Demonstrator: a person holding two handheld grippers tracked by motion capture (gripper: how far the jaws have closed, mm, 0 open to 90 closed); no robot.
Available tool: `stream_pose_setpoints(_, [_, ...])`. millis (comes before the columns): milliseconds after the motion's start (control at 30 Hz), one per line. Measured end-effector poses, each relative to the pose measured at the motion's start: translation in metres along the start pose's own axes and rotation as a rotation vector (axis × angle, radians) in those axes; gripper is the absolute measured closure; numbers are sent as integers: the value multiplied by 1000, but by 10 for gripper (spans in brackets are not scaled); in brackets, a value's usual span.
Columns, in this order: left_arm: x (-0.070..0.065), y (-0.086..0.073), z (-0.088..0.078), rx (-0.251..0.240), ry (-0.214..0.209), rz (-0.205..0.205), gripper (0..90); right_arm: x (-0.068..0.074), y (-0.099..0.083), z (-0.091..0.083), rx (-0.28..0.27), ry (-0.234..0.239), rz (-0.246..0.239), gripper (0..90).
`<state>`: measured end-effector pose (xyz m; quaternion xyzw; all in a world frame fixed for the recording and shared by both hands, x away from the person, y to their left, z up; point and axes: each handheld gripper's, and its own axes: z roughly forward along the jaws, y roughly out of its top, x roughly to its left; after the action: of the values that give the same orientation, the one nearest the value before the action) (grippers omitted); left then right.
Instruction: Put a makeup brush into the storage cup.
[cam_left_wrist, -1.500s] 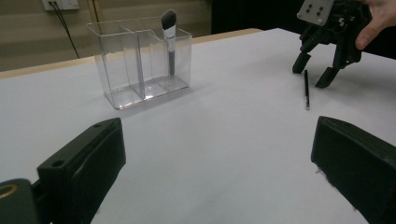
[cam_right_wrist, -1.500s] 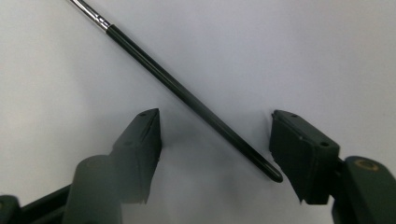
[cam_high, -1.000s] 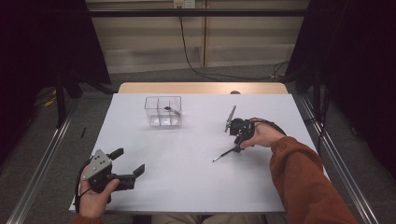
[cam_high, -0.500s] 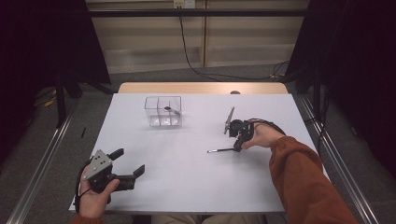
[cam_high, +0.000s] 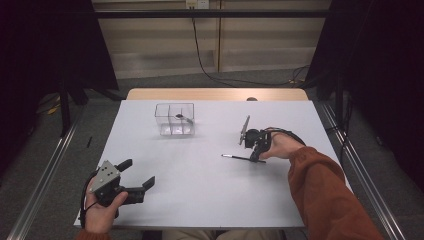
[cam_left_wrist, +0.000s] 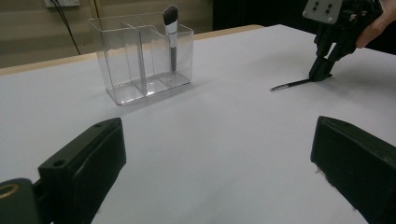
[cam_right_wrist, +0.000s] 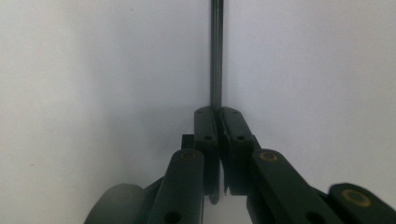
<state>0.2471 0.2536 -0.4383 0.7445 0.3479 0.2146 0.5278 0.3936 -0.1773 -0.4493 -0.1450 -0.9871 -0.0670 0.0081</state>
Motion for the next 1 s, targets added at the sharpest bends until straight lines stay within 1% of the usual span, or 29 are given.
stream_pose_setpoints(133, [0,0,1,-6,-2,-7,34,1,0,0,-2,-7,6,862])
stream_pose_setpoints(233, [1,0,0,-3,-1,-4,34,0,-1,0,-14,-2,21,862])
stream_pose_setpoints(267, [0,0,1,-5,-2,-5,33,0,-2,-1,-14,7,20,862])
stream_pose_setpoints(300, [0,0,0,-1,0,-2,33,1,-2,-1,-21,12,30,862])
stream_pose_setpoints(400, [0,0,1,-1,-1,-1,33,1,-5,-1,-31,7,27,862])
stream_pose_setpoints(433, [0,0,1,-3,-1,-3,33,2,-6,-2,-34,4,41,862])
stream_pose_setpoints(467, [0,0,0,-4,-1,-4,33,1,-7,-2,-46,1,39,862])
stream_pose_setpoints(700, [0,0,1,-7,1,-8,33,4,-17,-13,-136,-25,84,862])
stream_pose_setpoints(733, [0,0,1,-6,1,-7,33,5,-19,-14,-147,-26,83,862])
stream_pose_setpoints(767, [0,0,1,-7,0,-6,33,6,-20,-15,-156,-31,101,862])
stream_pose_setpoints(833, [0,1,0,-5,0,-4,34,7,-23,-17,-184,-29,111,862])
stream_pose_setpoints(867, [0,1,0,-5,1,-3,33,8,-24,-17,-203,-36,123,862])
stream_pose_setpoints(900, [0,1,0,-5,1,-4,33,9,-26,-18,-218,-29,124,862])
stream_pose_setpoints(1000, [0,1,0,-11,-4,-5,33,9,-31,-18,-279,-10,161,862])
